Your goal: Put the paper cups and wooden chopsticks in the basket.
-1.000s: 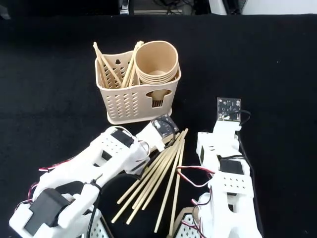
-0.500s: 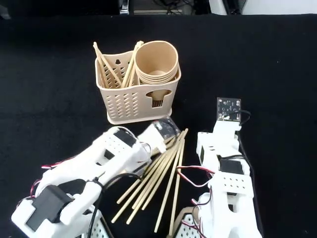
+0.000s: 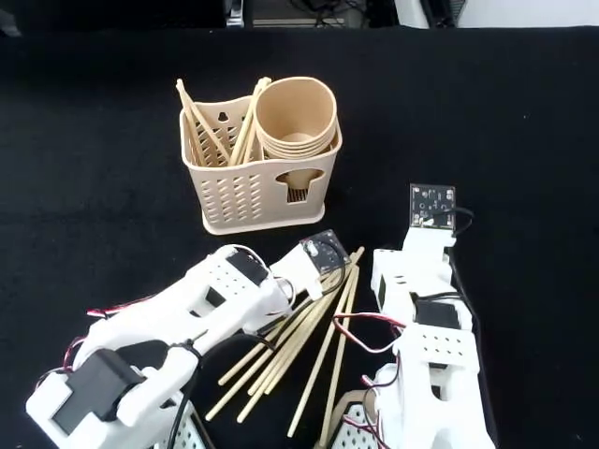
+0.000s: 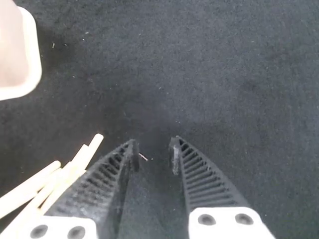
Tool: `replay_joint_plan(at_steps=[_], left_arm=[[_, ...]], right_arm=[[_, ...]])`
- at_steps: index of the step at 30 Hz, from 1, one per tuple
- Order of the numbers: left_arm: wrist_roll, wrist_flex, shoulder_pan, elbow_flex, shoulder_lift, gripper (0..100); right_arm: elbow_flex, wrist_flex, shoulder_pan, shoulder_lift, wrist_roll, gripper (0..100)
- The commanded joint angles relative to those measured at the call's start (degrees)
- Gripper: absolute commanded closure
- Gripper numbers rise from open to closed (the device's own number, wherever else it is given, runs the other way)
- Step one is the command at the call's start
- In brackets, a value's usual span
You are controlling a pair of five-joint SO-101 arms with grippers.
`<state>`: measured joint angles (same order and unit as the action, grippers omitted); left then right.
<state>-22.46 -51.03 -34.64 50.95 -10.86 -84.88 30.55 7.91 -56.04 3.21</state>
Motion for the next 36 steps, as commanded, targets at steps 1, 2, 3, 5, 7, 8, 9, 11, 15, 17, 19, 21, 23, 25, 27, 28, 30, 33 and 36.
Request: replay_joint_plan(at_steps=[1,2,3,5,7,8,9,11,15,17,19,21,23,25,27,28,30,33,36], left_arm=[[-0.18,-3.43,-0.22,-1.71,-3.25,97],[-0.18,-4.22,-0.22,-1.71,-5.27,97],[-0.18,-4.66,-0.22,-1.27,-7.56,97],[-0.09,-4.92,-0.13,-0.13,-12.84,97],[-0.09,-4.57,-0.13,1.89,-18.29,97],[0.00,-4.57,-0.13,2.86,-20.92,97],[0.00,-4.57,-0.13,3.82,-23.12,97],[-0.09,-4.57,-0.13,5.76,-27.08,97],[-0.09,-4.48,-0.13,8.04,-31.03,97],[-0.09,-3.69,-0.13,8.13,-30.51,97],[-0.09,-1.23,-0.13,8.57,-28.92,97],[-0.09,0.62,-0.13,8.13,-26.11,97],[-0.18,1.85,-0.13,7.08,-22.07,95],[-0.18,1.93,-0.04,5.23,-17.23,89],[-0.18,1.93,-0.04,3.30,-12.57,83],[-0.18,1.76,0.04,2.51,-10.55,81],[-0.18,1.85,1.10,1.36,-7.47,82],[-1.05,1.67,3.56,0.66,-5.27,86],[-4.13,1.58,5.93,1.19,-5.01,87]], right_arm=[[0.40,-1.32,-0.62,-0.66,-0.26,87.4],[0.40,-1.32,-0.62,-0.66,-0.26,87.4],[0.40,-1.32,-0.62,-0.66,-0.26,87.4],[0.40,-1.32,-0.62,-0.66,-0.26,87.4],[0.40,-1.32,-0.62,-0.66,-0.26,87.4],[0.40,-1.32,-0.62,-0.66,-0.26,87.4],[0.40,-1.32,-0.62,-0.66,-0.26,87.4],[0.40,-1.32,-0.62,-0.66,-0.26,87.4],[0.40,-1.32,-0.62,-0.66,-0.26,87.4],[0.40,-1.32,-0.62,-0.66,-0.26,87.4],[0.40,-1.32,-0.62,-0.66,-0.35,87.4],[0.40,-1.32,-0.62,-0.66,-0.35,87.4],[0.40,-1.32,-0.62,-0.66,-0.35,87.4],[0.40,-1.32,-0.62,-0.66,-0.35,87.4],[0.40,-1.32,-0.62,-0.66,-0.35,87.4],[0.40,-1.32,-0.62,-0.66,-0.35,87.4],[0.40,-1.32,-0.62,-0.66,-0.35,87.4],[0.40,-1.32,-0.62,-0.66,-0.35,87.4],[0.40,-1.32,-0.62,-0.66,-0.35,87.4]])
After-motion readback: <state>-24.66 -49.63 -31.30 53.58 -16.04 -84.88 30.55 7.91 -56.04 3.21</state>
